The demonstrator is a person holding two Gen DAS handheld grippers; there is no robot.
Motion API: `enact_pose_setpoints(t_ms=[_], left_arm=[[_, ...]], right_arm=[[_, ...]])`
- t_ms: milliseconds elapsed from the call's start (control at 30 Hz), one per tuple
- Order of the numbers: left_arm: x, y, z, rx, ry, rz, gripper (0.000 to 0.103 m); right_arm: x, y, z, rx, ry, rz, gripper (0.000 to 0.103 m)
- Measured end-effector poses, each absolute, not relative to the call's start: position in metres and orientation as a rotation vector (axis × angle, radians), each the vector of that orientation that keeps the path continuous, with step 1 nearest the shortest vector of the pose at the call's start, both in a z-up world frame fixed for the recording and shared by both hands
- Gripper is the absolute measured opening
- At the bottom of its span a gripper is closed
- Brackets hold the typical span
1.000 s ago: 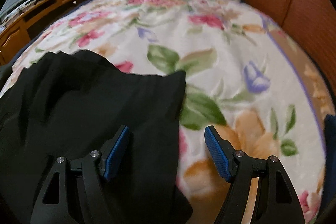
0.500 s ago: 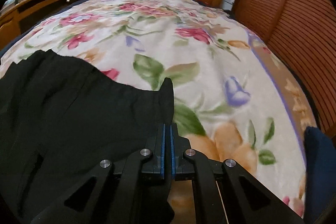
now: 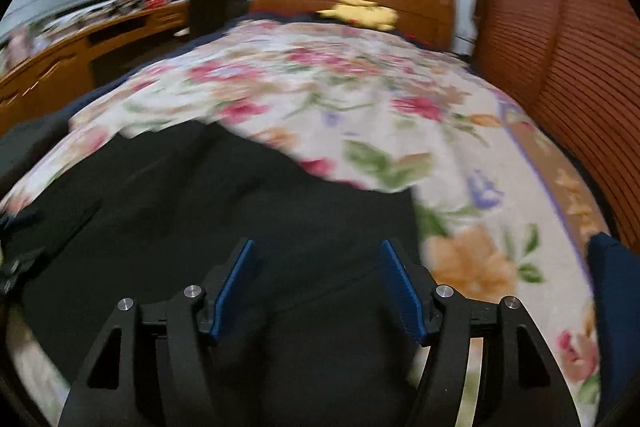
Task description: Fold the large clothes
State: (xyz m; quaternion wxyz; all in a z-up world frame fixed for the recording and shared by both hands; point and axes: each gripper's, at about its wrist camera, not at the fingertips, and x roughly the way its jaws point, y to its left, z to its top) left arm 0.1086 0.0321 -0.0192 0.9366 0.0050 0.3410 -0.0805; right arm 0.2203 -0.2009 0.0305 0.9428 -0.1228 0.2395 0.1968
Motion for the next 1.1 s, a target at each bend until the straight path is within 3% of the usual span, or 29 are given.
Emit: enact_pose_setpoints(t_ms=[400,633,900,1100], left_arm=[[0.105,0.035,-0.020,-0.003,0.691,-0.167,0.081],[0.103,0.034,-0.022,0.017,0.696,-0.162,0.081],[0.100,0.038,-0.022,0.007,0.696,-0.156,0.081],[0.091,0.040,-0.019,0.027,0.680,-0.155,0.081]], right_arm=[[0.136,-0.161,0.000,-0.188,0.496,0.551,0.067],[0.132,-0.153,-0.038,-0.247,0.525,0.523,0.067],[0.117,-0.143,-0.010,-0.209,0.496,0.519,0.067],[0.103,-0.126,-0.032,-0.261,0.499,0.547,0.067]])
